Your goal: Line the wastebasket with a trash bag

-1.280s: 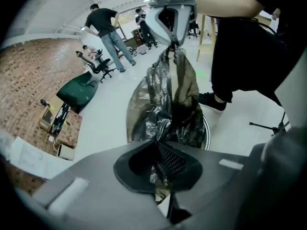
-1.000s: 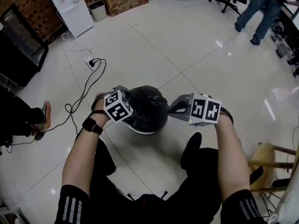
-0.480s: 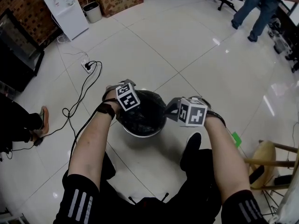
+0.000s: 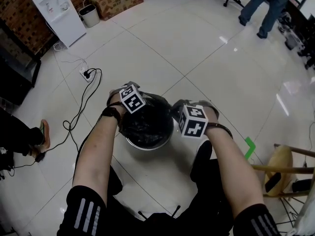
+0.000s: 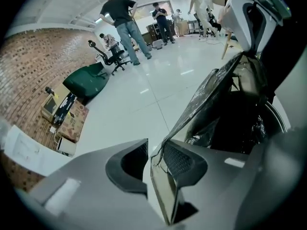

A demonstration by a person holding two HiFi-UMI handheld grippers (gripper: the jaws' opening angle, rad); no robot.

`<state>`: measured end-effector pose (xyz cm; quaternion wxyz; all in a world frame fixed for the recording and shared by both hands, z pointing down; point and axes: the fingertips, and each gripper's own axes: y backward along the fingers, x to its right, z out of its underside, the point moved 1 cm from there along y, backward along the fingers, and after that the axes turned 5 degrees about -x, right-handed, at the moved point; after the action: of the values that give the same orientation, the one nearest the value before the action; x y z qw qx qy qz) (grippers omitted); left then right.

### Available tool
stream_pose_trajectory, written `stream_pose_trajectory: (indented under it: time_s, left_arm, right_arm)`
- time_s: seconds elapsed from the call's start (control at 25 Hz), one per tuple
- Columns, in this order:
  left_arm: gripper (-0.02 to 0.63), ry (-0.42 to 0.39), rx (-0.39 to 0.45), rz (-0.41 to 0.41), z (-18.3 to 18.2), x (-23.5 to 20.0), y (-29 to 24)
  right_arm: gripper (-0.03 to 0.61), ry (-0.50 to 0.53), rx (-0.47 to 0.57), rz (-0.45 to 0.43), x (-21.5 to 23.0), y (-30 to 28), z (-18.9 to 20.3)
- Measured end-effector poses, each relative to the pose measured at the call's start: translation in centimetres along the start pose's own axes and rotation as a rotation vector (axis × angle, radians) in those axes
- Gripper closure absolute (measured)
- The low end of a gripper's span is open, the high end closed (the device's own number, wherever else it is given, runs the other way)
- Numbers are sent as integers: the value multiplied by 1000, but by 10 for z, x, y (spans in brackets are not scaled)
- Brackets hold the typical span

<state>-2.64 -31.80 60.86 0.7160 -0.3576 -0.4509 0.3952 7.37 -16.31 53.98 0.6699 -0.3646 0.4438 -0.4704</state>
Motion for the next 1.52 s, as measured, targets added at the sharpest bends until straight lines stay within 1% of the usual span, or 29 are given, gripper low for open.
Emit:
stream_pose_trajectory:
  time_s: [0.12, 0.2, 0.36, 0.44, 0.52, 0.56, 0.64, 0.68, 0.72, 0.84, 0.96, 1.08, 1.16, 1.24, 1.32, 1.36, 1.4, 1.44, 1.52]
  left_arm:
    - [517, -11, -11, 26, -1, 2, -14]
    - [512, -8, -20, 53, -1, 2, -22]
    - [494, 0, -55, 150, 7, 8, -39]
    - [491, 24, -80, 193, 17, 6, -47]
    - [470, 59, -99, 235, 26, 1, -51]
    - [460, 80, -113, 269, 31, 3, -52]
    - [460, 138, -133, 378, 37, 16, -53]
    - [460, 164, -121, 422, 37, 21, -54]
    - [460, 185, -103, 444, 36, 23, -56]
    - [463, 265, -84, 467, 40, 23, -63]
    - [468, 324, -90, 487, 52, 25, -67]
    - [468, 372, -101, 518, 73, 34, -67]
    - [468, 445, -91, 554, 85, 39, -67]
    - [469, 522, -71, 576, 93, 41, -64]
    - [480, 566, -63, 576, 98, 43, -62]
    - [483, 570, -63, 565, 100, 44, -60]
    - [483, 569, -64, 550, 102, 44, -59]
    - [484, 566, -66, 535, 103, 45, -58]
    - [495, 570, -66, 514, 105, 45, -55]
  right_arm:
    - [572, -15, -37, 35, 5, -13, 11]
    - [572, -34, -50, 40, 7, -21, 17]
    - [572, -87, -83, 17, 10, -38, 29]
    - [572, -86, -112, 10, 10, -47, 35]
    - [572, -66, -149, 6, 9, -56, 42]
    - [572, -63, -163, 3, 8, -60, 45]
    - [571, -84, -173, -19, 6, -67, 47]
    - [568, -99, -176, -36, 4, -71, 48]
    - [559, -110, -180, -53, 3, -75, 48]
    - [496, -142, -188, -109, -3, -82, 48]
    - [468, -187, -207, -188, -14, -80, 57]
    - [466, -220, -233, -249, -23, -75, 76]
    - [466, -226, -237, -260, -24, -69, 82]
    - [466, -200, -219, -223, -15, -59, 76]
    - [466, -158, -166, -147, 0, -46, 60]
    - [463, -135, -126, -106, 7, -40, 49]
    - [447, -105, -86, -72, 12, -35, 37]
    - [415, -66, -50, -47, 14, -32, 26]
    - [388, 20, -8, -31, 7, -34, 8]
